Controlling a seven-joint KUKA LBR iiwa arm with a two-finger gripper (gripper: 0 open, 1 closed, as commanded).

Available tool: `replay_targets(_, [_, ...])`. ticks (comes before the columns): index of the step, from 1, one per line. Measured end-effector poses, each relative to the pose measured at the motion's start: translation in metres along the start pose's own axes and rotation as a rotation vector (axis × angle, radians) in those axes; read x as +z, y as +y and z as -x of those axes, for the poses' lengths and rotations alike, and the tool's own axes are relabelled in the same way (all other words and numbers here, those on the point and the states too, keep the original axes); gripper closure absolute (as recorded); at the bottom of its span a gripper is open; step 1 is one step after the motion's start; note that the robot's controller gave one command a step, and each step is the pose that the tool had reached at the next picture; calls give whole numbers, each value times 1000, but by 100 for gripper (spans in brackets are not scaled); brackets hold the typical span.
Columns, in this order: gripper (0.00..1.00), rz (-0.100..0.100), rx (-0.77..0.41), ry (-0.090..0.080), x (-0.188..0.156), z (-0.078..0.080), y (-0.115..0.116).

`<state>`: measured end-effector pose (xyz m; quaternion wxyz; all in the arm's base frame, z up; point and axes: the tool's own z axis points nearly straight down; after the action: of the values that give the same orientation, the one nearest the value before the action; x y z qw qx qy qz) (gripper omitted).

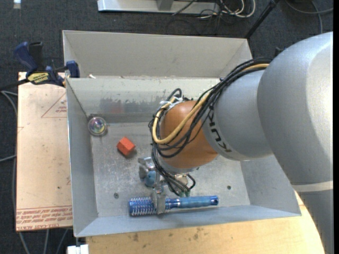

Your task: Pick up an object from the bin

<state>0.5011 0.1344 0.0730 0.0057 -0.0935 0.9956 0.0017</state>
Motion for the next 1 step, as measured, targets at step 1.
replay_targets(1, [0,-1,97,-4,-1,-14,15])
